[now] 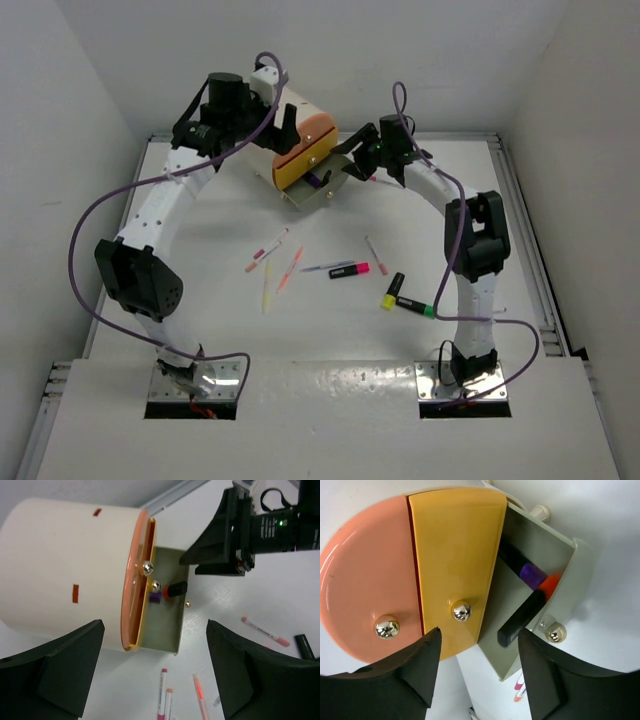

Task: Sort the stationery into containers
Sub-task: Place the pen in the drawer, then pick up the pen from the center of the board.

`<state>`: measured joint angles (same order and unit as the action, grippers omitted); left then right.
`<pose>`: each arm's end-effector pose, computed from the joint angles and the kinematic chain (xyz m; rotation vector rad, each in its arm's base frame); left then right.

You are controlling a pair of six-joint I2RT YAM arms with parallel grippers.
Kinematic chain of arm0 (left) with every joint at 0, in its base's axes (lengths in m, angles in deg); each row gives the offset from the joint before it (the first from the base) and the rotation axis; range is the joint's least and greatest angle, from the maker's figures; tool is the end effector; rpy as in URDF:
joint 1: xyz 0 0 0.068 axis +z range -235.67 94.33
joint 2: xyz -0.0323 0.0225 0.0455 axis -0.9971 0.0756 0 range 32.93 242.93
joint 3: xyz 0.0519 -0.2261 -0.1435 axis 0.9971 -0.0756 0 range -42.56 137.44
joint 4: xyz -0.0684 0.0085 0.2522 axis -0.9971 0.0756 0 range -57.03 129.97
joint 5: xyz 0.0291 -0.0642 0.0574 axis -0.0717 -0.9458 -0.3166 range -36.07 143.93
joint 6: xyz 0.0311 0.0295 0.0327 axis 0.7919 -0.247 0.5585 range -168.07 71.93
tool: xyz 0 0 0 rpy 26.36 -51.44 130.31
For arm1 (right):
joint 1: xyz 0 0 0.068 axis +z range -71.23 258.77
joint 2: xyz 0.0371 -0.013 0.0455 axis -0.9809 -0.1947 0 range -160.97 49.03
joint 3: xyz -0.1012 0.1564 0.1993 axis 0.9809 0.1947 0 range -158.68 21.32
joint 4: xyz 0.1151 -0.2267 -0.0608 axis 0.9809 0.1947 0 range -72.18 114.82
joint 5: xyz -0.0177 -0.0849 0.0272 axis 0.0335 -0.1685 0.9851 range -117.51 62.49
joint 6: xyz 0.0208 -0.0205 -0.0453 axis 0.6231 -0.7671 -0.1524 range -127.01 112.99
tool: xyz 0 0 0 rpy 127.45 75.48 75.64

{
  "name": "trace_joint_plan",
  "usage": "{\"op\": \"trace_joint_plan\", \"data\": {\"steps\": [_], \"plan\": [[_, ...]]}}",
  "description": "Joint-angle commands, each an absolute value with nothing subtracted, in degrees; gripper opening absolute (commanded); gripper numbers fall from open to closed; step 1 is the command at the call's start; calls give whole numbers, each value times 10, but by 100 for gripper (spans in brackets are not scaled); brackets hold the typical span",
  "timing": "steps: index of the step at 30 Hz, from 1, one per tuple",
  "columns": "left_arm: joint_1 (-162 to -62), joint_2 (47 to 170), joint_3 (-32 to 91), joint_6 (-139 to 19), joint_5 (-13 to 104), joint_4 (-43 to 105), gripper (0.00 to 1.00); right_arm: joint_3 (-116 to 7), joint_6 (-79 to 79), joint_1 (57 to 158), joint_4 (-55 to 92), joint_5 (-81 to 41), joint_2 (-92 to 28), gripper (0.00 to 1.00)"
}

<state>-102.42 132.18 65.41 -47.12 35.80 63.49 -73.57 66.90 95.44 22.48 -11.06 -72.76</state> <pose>0.3756 -0.1246 0.4304 0.5086 1.8961 -0.4901 0.4730 0.1520 0.2240 0.9592 2.1542 1.1732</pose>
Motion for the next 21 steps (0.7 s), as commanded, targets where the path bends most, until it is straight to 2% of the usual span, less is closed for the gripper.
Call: {"op": "trace_joint_plan", "data": {"steps": [1,3,7,10,13,16,19,21], "plan": [[-1017,1278,627,-475,338,614,90,-754,680,958,211,-112,-723,63],[-1020,1270,601,-466,318,607,88,-747,675,951,207,-100,-707,63],[-1069,1251,563,-399,303,647,79,-716,659,914,195,-68,-649,56],[-1145,1238,505,-327,309,664,66,-666,630,866,191,-45,-593,53],[-1198,1255,466,-307,336,678,59,-621,569,812,199,-28,-544,50],[-1243,1300,459,-300,359,684,58,-574,501,753,232,-1,-498,48],[-1274,1358,475,-289,371,682,63,-544,317,726,340,-8,-449,48],[-1294,1382,491,-278,376,691,65,-503,258,719,402,-21,-423,47]]}}
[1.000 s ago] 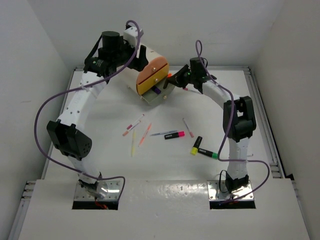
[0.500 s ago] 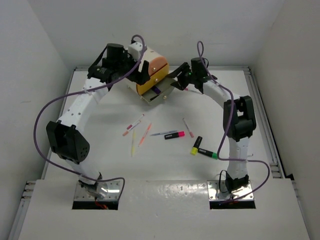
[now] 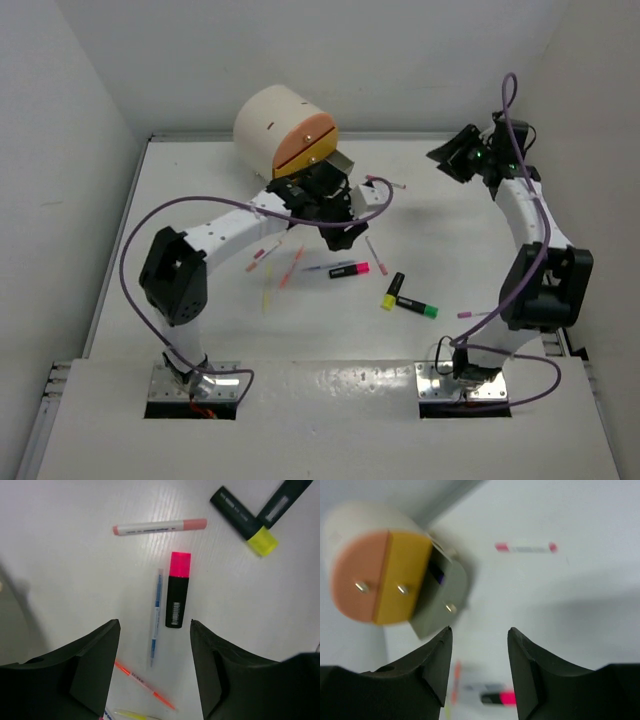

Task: Sort the stationery into containers
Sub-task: Pick up the pen from the center of the board.

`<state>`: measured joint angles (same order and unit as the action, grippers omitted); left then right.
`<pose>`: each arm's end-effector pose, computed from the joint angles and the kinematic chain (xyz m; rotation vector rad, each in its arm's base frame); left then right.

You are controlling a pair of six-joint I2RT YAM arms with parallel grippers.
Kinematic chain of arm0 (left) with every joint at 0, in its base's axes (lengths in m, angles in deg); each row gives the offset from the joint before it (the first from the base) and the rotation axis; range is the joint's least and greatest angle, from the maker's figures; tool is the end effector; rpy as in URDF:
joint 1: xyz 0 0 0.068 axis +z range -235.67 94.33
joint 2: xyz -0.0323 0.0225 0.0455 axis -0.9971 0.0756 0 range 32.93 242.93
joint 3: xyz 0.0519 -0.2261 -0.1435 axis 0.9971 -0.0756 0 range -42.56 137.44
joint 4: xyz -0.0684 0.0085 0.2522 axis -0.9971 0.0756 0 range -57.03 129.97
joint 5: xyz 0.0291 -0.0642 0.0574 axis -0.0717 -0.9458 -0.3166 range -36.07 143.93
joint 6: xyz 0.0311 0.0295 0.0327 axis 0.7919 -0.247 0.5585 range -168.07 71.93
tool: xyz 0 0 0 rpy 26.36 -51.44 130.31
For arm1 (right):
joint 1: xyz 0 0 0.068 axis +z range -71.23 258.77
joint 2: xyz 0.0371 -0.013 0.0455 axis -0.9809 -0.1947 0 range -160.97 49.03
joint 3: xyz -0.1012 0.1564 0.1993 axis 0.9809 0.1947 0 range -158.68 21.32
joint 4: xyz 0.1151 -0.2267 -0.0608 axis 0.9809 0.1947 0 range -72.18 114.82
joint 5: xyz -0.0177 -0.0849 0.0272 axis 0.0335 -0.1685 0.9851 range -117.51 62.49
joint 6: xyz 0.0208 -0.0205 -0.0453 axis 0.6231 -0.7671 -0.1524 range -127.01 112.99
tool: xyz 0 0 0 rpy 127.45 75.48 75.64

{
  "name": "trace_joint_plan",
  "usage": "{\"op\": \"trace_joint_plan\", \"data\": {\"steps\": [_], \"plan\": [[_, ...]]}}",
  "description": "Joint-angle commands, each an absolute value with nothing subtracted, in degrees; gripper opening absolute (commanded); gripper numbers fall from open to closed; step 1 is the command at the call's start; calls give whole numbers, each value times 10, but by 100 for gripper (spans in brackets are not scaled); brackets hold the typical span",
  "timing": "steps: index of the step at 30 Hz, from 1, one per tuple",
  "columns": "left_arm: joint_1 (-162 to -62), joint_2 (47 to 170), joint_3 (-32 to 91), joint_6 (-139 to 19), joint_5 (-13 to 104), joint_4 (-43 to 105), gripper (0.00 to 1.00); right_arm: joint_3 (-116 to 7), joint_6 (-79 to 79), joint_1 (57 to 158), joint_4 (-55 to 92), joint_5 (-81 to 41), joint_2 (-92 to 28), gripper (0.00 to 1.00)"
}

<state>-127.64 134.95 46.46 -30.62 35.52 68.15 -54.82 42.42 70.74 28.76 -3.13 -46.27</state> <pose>0.2891 -0.2752 0.2947 1.3365 2.0381 -0.5825 0.3857 -0.0397 0.2993 0.7993 2.0147 0.8725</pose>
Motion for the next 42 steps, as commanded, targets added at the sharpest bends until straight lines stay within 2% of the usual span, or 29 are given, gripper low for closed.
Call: {"op": "trace_joint_plan", "data": {"steps": [1,8,15,28,36,42], "plan": [[-1300,1393,497,-275,385,693,65,-486,219,710,411,-20,-393,47],[-1343,1473,507,-260,410,688,59,-367,146,650,453,-33,-310,46],[-1352,1506,493,-258,410,663,57,-355,122,606,479,-20,-302,45],[-1356,1543,495,-265,413,629,53,-406,123,599,506,-4,-351,44],[-1373,1548,477,-261,416,624,46,-401,116,596,510,-6,-355,43],[-1383,1555,470,-258,420,618,46,-382,80,591,538,-11,-339,44]]}}
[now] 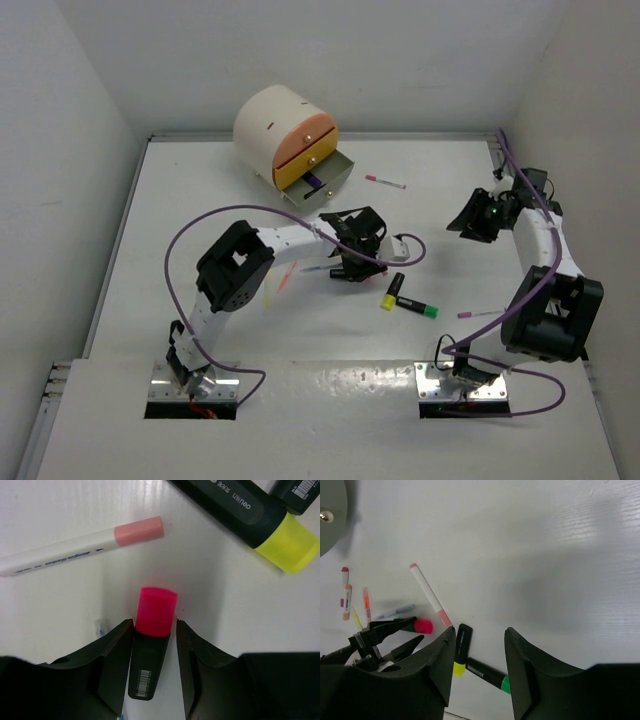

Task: Sort the stationery into containers
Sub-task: Pick up the pen from the center of the board, then place the pen in the drawer.

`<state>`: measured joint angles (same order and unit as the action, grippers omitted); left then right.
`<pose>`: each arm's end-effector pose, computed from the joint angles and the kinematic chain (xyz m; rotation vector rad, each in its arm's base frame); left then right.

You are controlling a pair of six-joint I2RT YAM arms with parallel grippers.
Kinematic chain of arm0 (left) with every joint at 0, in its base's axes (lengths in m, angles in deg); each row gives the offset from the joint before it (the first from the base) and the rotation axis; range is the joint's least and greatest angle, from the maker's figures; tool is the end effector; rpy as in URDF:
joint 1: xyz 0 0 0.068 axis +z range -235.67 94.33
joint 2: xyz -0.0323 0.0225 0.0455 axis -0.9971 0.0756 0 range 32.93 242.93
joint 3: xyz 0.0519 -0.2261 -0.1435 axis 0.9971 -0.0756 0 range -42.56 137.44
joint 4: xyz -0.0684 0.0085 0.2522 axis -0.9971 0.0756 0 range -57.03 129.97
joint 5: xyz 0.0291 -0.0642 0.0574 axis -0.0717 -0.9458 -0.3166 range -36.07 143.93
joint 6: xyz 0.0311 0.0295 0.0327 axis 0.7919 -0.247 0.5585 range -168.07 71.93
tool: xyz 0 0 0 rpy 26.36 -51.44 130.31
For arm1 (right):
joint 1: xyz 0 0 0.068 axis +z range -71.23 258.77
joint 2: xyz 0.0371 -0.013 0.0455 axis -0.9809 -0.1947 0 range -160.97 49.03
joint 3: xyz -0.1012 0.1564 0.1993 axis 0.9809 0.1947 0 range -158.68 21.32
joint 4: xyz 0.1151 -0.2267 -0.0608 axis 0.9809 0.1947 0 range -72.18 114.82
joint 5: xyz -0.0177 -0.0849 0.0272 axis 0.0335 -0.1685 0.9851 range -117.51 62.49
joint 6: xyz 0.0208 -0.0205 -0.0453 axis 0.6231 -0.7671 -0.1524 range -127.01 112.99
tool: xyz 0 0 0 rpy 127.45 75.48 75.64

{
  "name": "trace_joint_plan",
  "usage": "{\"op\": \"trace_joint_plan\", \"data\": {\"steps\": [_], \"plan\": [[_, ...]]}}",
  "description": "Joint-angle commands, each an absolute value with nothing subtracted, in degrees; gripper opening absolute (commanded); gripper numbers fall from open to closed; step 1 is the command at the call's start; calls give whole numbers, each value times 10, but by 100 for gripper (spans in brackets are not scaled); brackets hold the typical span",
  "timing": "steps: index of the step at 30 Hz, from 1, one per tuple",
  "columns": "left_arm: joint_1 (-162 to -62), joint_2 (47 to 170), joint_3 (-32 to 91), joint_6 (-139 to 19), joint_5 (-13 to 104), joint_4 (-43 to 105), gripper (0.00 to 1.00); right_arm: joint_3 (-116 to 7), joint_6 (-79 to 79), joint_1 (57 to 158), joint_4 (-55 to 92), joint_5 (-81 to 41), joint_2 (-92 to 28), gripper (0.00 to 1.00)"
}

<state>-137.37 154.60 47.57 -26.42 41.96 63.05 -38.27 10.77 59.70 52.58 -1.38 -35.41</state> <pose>0.2734 -0.3581 0.1653 1.6590 2.1085 -0.4473 0.2843 -0.0818 0.2364 0.6535 2.4695 0.5837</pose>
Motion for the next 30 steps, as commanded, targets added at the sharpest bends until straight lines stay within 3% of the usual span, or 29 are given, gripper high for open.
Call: {"op": "trace_joint_plan", "data": {"steps": [1,10,16,19,22,25,30], "plan": [[-1383,1556,470,-260,421,617,46,-380,78,589,539,-11,-338,44],[-1384,1565,469,-254,448,619,44,-386,83,587,539,-10,-338,43],[-1402,1514,544,-249,558,655,16,-379,90,589,530,-10,-338,40],[-1402,1496,609,-260,637,669,12,-372,96,589,522,1,-342,38],[-1386,1505,653,-235,722,683,10,-370,84,596,527,22,-349,35],[-1351,1533,712,-208,751,691,8,-357,51,614,528,20,-346,31],[-1289,1545,706,-172,757,614,8,-325,0,627,530,25,-328,31]]}}
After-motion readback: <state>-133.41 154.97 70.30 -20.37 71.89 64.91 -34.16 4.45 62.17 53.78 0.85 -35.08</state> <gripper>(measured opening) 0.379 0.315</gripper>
